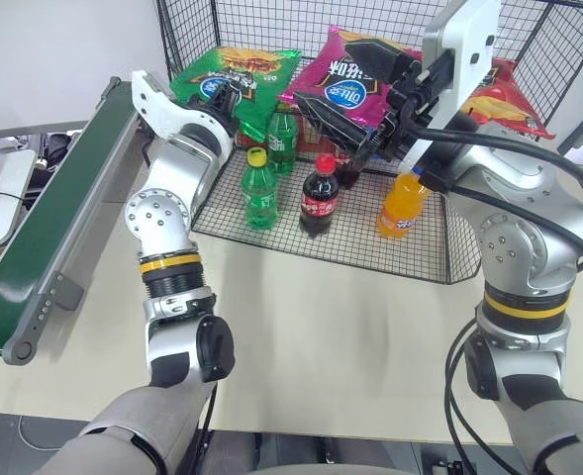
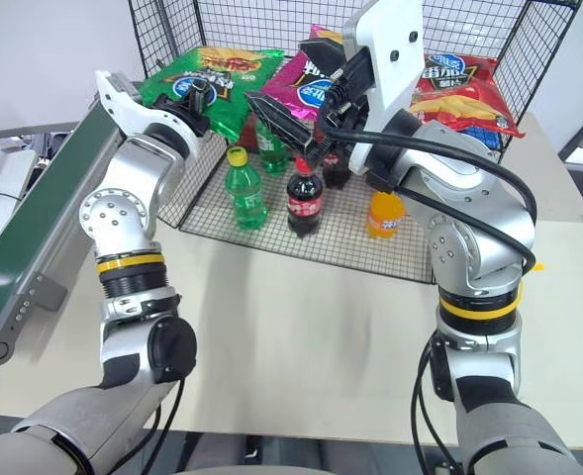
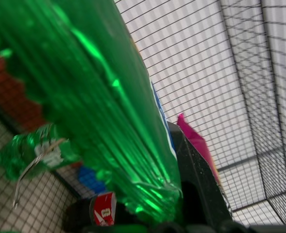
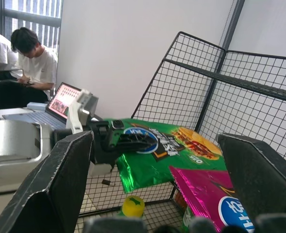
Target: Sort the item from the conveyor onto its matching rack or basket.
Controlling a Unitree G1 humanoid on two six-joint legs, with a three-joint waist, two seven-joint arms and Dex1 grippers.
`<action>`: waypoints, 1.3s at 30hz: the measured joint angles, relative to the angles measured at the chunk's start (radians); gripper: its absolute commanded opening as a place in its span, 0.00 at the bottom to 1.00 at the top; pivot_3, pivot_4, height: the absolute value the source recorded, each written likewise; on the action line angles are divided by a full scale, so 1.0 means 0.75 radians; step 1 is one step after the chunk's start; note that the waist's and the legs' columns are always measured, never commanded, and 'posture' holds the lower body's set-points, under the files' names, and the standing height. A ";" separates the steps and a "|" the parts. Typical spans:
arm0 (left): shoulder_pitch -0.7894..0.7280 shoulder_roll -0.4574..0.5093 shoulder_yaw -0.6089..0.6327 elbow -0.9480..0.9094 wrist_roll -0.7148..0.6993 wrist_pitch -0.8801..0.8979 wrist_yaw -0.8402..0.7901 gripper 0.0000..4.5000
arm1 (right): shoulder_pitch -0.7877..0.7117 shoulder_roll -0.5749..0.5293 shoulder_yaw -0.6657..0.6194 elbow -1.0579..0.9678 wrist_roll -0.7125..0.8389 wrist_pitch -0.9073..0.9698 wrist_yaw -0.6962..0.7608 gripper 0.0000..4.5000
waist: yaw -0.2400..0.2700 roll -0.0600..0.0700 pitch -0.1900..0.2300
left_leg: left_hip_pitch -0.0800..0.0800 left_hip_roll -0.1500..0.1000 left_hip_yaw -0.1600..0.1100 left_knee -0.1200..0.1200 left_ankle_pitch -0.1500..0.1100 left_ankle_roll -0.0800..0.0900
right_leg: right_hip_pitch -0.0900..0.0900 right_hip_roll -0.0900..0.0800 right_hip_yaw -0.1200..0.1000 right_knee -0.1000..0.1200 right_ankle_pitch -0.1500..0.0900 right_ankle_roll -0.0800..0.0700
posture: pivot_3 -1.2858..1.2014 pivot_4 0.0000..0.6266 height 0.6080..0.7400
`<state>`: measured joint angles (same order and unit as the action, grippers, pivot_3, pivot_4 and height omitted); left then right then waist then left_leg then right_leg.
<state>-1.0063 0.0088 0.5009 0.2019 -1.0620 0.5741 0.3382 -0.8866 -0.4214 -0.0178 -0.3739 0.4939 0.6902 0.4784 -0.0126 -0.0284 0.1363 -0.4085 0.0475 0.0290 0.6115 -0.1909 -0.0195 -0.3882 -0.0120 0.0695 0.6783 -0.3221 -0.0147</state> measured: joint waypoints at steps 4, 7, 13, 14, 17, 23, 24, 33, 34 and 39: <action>-0.073 0.011 0.021 0.065 0.011 -0.067 0.008 0.02 | 0.000 0.001 0.001 0.000 0.000 0.000 -0.001 1.00 | 0.001 0.000 0.000 | 0.000 0.000 0.000 0.000 0.000 -0.001 | 0.000 0.002 0.000 -0.003 0.000 0.000 | 0.52 0.24 1.00; -0.106 0.025 0.022 0.114 0.026 -0.095 -0.002 0.02 | 0.000 0.001 0.002 0.000 -0.001 0.000 -0.002 1.00 | 0.000 0.000 0.000 | 0.000 -0.001 0.000 0.000 0.001 -0.001 | 0.000 0.002 0.001 -0.003 0.000 0.000 | 0.52 0.24 1.00; -0.106 0.042 0.020 0.149 0.029 -0.073 -0.050 0.30 | 0.000 0.001 0.003 0.001 -0.001 0.000 -0.004 1.00 | 0.001 0.000 0.000 | 0.000 0.000 0.000 0.000 0.001 -0.003 | 0.000 0.002 0.001 -0.002 0.000 0.000 | 0.52 0.24 1.00; -0.106 0.045 0.020 0.149 0.029 -0.061 -0.056 0.40 | 0.000 0.001 0.003 0.001 -0.001 0.000 -0.004 1.00 | 0.001 0.000 0.000 | 0.000 0.000 0.000 0.000 0.002 -0.003 | 0.000 0.002 0.001 -0.002 0.000 0.000 | 0.52 0.24 1.00; -0.114 0.048 0.019 0.148 0.018 -0.046 -0.086 0.71 | 0.000 0.002 0.003 0.001 -0.001 0.000 -0.005 1.00 | 0.001 0.000 0.000 | 0.001 0.000 0.000 0.000 0.002 -0.003 | 0.000 0.002 0.001 -0.002 0.000 0.000 | 0.52 0.24 1.00; -0.118 0.043 0.019 0.084 -0.014 0.010 -0.050 1.00 | 0.000 0.006 0.005 0.002 -0.002 0.000 -0.006 1.00 | 0.000 0.000 0.000 | 0.002 0.000 0.000 0.000 0.002 -0.003 | 0.001 0.002 0.001 -0.002 0.000 0.000 | 0.52 0.24 1.00; -0.096 0.029 0.019 0.054 -0.036 0.030 -0.023 1.00 | 0.000 0.006 0.005 0.002 -0.002 0.000 -0.006 1.00 | 0.000 0.000 0.000 | 0.001 0.000 0.000 0.000 0.002 -0.003 | 0.001 0.002 0.001 -0.001 0.000 0.000 | 0.52 0.24 1.00; 0.121 0.048 0.006 -0.272 -0.243 0.251 0.276 1.00 | -0.002 0.030 0.009 0.021 -0.009 -0.012 -0.003 1.00 | -0.002 0.000 0.000 | 0.001 0.002 -0.001 0.000 0.003 -0.005 | 0.001 0.003 0.002 0.001 0.000 0.000 | 0.52 0.24 1.00; 0.140 0.070 0.005 -0.310 -0.291 0.282 0.308 1.00 | -0.002 0.033 0.010 0.024 -0.011 -0.016 -0.001 1.00 | -0.002 0.000 0.000 | 0.001 0.003 -0.001 0.000 0.003 -0.006 | 0.000 0.003 0.003 0.001 0.000 0.000 | 0.52 0.24 1.00; 0.205 0.157 -0.027 -0.461 -0.504 0.371 0.436 1.00 | -0.004 0.046 0.013 0.055 -0.018 -0.043 0.010 1.00 | 0.002 0.000 0.000 | 0.000 0.002 -0.002 0.000 0.004 -0.007 | 0.001 0.002 0.003 0.001 0.000 0.000 | 0.52 0.24 1.00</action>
<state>-0.8526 0.1263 0.4804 -0.1442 -1.4399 0.8523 0.6649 -0.8893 -0.3872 -0.0081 -0.3330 0.4803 0.6579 0.4860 -0.0112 -0.0282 0.1362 -0.4082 0.0493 0.0272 0.6114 -0.1881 -0.0244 -0.3874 -0.0104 0.0714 0.6791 -0.3221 -0.0146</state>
